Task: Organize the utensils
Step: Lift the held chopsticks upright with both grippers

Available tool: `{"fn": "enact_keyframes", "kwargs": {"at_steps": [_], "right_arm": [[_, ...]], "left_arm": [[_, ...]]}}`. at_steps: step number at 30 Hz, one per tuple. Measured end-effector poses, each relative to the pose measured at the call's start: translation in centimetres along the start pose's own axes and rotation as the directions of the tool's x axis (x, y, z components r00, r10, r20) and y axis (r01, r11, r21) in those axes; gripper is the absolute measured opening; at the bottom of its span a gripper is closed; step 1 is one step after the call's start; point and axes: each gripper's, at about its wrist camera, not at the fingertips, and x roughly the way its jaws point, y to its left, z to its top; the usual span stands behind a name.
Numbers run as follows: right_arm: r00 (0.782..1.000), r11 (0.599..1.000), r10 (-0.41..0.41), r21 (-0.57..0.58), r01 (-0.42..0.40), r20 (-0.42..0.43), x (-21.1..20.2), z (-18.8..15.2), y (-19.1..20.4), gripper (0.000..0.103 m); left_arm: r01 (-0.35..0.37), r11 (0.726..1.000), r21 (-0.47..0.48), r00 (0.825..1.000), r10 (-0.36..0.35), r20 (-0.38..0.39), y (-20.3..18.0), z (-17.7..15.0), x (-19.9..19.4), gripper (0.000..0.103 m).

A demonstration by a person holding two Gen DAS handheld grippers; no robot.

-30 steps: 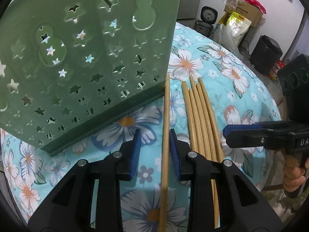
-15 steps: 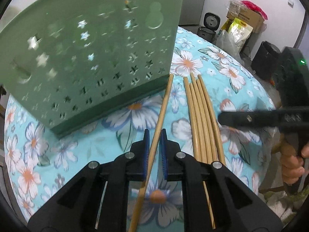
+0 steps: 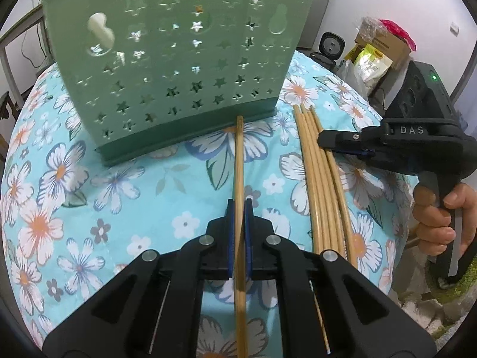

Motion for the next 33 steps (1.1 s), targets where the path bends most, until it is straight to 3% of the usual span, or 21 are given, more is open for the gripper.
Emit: {"fn": "enact_keyframes", "kwargs": {"at_steps": [4,8,12,17,19,27,29,33], "right_arm": [[1.000,1.000,-0.011,-0.002,0.011,0.002,-1.5,-0.4,-0.2,0.010],[0.994,0.993,-0.106,-0.042,0.107,0.025,-3.4,-0.5,-0.6,0.010],[0.992,0.990,-0.130,-0.052,0.130,0.008,-3.2,-0.1,-0.8,0.011],[0.988,0.986,-0.151,-0.075,0.152,0.012,-2.8,0.7,-0.4,0.018],[0.987,0.984,-0.158,-0.080,0.158,0.016,-2.9,0.7,-0.3,0.020],[0.983,0.978,-0.182,-0.097,0.184,0.030,-1.7,1.8,0.0,0.022],[0.981,0.977,-0.190,-0.095,0.193,0.042,-1.4,2.1,-0.1,0.018],[0.983,0.982,-0.174,-0.068,0.178,0.054,-1.1,2.6,-0.6,0.011]], "left_arm": [[0.001,1.000,-0.021,1.000,-0.001,-0.002,0.6,-0.1,-0.4,0.005],[0.006,0.999,-0.046,1.000,-0.006,-0.014,1.3,-0.4,-0.8,0.005],[0.008,0.999,-0.046,0.999,-0.009,-0.031,1.5,-0.1,-0.8,0.005],[0.018,0.999,-0.031,0.999,-0.020,-0.044,1.4,1.2,-0.9,0.023],[0.005,1.000,-0.005,0.999,-0.005,-0.054,1.2,1.9,-0.7,0.024],[-0.068,0.995,0.077,0.991,0.076,-0.107,0.5,4.4,2.3,0.024],[-0.074,0.995,0.071,0.991,0.081,-0.106,0.5,4.9,2.7,0.024],[-0.090,0.994,0.062,0.992,0.095,-0.084,0.3,5.1,3.1,0.009]]}}
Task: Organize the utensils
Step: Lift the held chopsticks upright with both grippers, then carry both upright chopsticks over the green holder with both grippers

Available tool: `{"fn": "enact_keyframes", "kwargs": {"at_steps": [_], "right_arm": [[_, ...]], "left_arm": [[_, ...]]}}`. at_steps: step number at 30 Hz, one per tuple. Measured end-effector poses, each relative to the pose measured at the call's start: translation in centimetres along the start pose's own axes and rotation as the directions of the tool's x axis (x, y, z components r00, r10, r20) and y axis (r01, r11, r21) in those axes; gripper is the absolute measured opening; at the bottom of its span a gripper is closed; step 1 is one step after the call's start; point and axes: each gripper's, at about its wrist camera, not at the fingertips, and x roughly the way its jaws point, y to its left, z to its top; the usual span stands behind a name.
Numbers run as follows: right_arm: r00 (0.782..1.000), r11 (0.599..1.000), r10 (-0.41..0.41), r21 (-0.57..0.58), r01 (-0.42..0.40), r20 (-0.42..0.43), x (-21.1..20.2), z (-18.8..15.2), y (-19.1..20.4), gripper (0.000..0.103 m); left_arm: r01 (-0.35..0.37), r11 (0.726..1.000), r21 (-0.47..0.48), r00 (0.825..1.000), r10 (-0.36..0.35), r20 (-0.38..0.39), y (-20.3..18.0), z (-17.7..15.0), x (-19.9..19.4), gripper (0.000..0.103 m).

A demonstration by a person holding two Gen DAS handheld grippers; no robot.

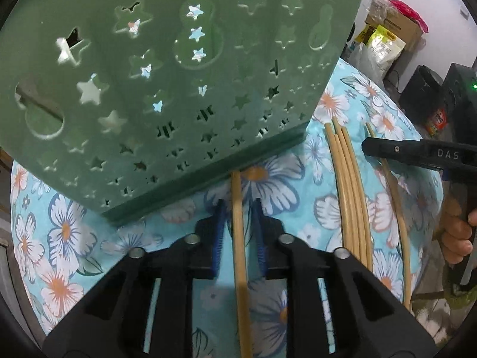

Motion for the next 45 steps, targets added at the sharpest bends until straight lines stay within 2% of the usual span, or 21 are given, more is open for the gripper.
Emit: {"fn": "enact_keyframes", "kwargs": {"at_steps": [1,5,11,18,26,29,32,35,37,43,45], "right_arm": [[1.000,1.000,0.011,0.010,-0.011,0.005,-0.1,0.1,-0.1,0.010],[0.998,0.999,0.050,0.007,-0.050,0.032,-1.4,0.1,-0.1,0.008],[0.989,0.993,0.115,-0.035,-0.112,0.092,-4.1,0.6,1.5,0.006],[0.970,0.980,0.157,-0.148,-0.131,0.185,-8.2,0.8,4.9,0.006],[0.955,0.967,0.166,-0.233,-0.107,0.247,-11.1,0.6,7.5,0.006],[0.950,0.962,0.175,-0.251,-0.108,0.261,-11.8,0.4,8.1,0.006],[0.944,0.957,0.190,-0.264,-0.118,0.270,-12.6,0.3,8.7,0.006],[0.936,0.950,0.209,-0.284,-0.126,0.282,-13.4,0.5,9.3,0.006],[0.931,0.946,0.219,-0.296,-0.130,0.291,-14.0,0.6,9.7,0.006],[0.925,0.941,0.231,-0.309,-0.135,0.301,-14.7,0.8,10.5,0.006],[0.926,0.942,0.233,-0.306,-0.139,0.296,-14.4,0.9,10.4,0.006]], "left_arm": [[-0.001,1.000,-0.001,1.000,0.001,0.003,-0.1,0.0,0.0,0.006],[0.011,1.000,-0.015,0.999,-0.010,0.030,-0.1,0.2,-1.0,0.006],[0.028,1.000,-0.012,0.991,-0.026,0.129,-0.4,0.8,-5.4,0.006],[0.107,0.993,-0.050,0.959,-0.090,0.268,0.5,2.0,-12.2,0.006],[0.119,0.991,-0.065,0.925,-0.087,0.369,1.5,1.6,-16.8,0.006],[0.117,0.991,-0.065,0.903,-0.079,0.421,1.5,1.0,-18.8,0.006],[0.110,0.992,-0.064,0.868,-0.065,0.493,1.6,1.4,-20.8,0.006],[0.106,0.992,-0.072,0.824,-0.047,0.564,1.8,2.2,-23.2,0.006],[0.081,0.995,-0.064,0.781,-0.023,0.624,1.6,2.7,-24.9,0.006],[0.079,0.994,-0.076,0.678,0.003,0.735,1.8,5.1,-28.1,0.006],[0.074,0.994,-0.086,0.637,0.019,0.771,1.9,5.9,-28.8,0.006]]}}
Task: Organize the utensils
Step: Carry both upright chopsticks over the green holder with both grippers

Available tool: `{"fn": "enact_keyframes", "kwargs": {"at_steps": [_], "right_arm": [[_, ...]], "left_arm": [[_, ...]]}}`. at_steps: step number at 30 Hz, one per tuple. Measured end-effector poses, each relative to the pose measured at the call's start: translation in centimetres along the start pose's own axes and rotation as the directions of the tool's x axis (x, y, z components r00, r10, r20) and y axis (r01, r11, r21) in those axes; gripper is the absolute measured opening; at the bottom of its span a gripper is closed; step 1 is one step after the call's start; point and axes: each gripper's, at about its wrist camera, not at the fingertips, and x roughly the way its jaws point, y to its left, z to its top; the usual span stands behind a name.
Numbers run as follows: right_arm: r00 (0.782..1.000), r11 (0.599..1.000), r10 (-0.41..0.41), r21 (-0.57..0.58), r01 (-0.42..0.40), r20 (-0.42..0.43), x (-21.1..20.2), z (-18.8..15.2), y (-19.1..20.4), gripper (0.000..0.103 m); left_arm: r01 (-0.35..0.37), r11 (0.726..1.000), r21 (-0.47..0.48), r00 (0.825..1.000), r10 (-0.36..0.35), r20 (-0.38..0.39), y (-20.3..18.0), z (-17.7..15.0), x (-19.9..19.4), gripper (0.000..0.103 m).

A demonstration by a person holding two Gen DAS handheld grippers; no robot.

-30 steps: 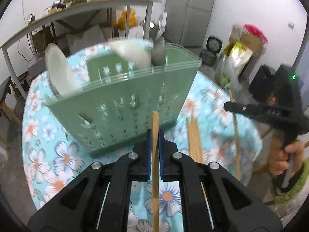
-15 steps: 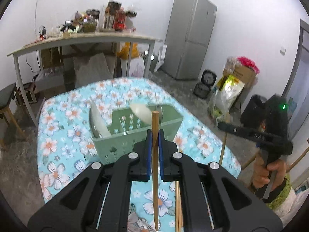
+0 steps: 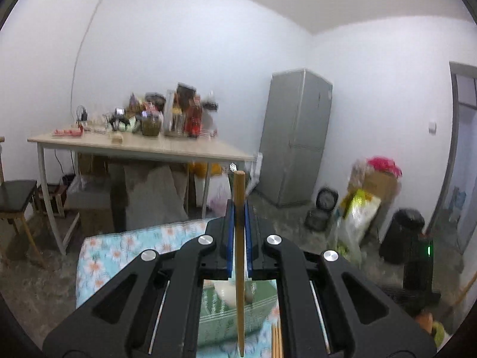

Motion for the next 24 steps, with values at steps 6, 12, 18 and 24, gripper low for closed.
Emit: {"fn": "enact_keyframes", "kwargs": {"at_steps": [6,12,18,24], "right_arm": [[1.000,1.000,-0.001,0.019,0.002,-0.022,0.9,0.0,-0.8,0.006],[0.999,0.999,-0.007,0.036,0.008,-0.042,1.9,0.0,-1.8,0.006],[0.998,0.999,-0.012,0.046,0.014,-0.060,2.9,0.0,-2.6,0.006],[0.997,0.999,-0.012,0.031,0.015,-0.073,3.3,0.0,-2.4,0.006]], "left_arm": [[-0.048,0.999,-0.016,0.994,0.049,0.101,0.6,2.0,2.3,0.006],[-0.112,0.994,0.001,0.989,0.111,0.096,1.3,0.5,5.9,0.006],[-0.146,0.989,-0.017,0.987,0.147,0.070,2.5,-1.8,8.3,0.006],[-0.136,0.988,-0.075,0.990,0.137,0.012,4.3,-4.3,9.5,0.006]]}}
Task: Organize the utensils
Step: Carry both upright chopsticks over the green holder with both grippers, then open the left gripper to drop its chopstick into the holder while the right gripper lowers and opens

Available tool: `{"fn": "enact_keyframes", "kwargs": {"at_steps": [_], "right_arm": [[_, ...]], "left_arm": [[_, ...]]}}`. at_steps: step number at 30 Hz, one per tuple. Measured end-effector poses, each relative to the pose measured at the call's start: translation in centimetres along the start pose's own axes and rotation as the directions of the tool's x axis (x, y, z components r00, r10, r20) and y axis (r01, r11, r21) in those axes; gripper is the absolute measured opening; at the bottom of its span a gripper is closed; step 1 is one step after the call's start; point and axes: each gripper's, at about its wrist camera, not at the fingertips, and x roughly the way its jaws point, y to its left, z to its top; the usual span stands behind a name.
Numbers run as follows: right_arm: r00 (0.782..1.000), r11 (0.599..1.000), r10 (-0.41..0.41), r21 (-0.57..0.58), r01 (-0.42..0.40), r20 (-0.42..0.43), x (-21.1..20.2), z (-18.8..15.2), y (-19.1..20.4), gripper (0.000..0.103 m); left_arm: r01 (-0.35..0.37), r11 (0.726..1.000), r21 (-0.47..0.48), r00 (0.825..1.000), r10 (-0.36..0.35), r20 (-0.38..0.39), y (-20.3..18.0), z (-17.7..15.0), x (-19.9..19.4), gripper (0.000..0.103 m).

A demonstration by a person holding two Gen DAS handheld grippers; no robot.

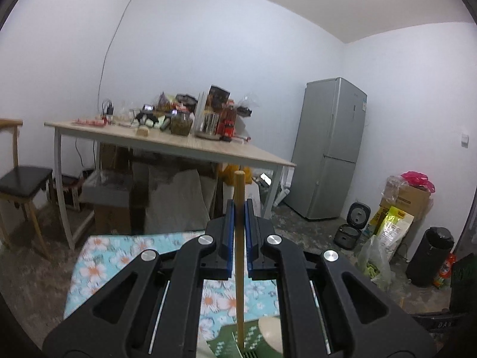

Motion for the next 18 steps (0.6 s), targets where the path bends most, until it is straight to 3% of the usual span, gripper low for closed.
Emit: {"fn": "enact_keyframes", "kwargs": {"at_steps": [2,4,9,18], "right_arm": [[1.000,1.000,0.001,-0.014,-0.001,0.003,-0.1,0.1,0.4,0.006],[1.000,1.000,0.005,-0.031,-0.005,0.009,-0.4,0.3,1.0,0.006],[0.999,0.994,0.017,-0.107,-0.012,0.041,-1.2,0.9,3.5,0.006],[0.987,0.950,0.081,-0.312,-0.034,0.138,-2.5,4.3,10.4,0.006]], "left_arm": [[0.013,1.000,-0.014,1.000,-0.013,-0.018,0.5,-0.7,-0.1,0.007],[0.018,1.000,-0.023,0.999,-0.018,-0.032,0.9,-1.2,-0.4,0.021],[0.015,0.999,-0.042,0.999,-0.016,-0.032,1.9,-1.7,-2.1,0.040],[-0.020,0.998,-0.065,0.999,0.018,-0.031,3.6,-2.9,-7.3,0.046]]}}
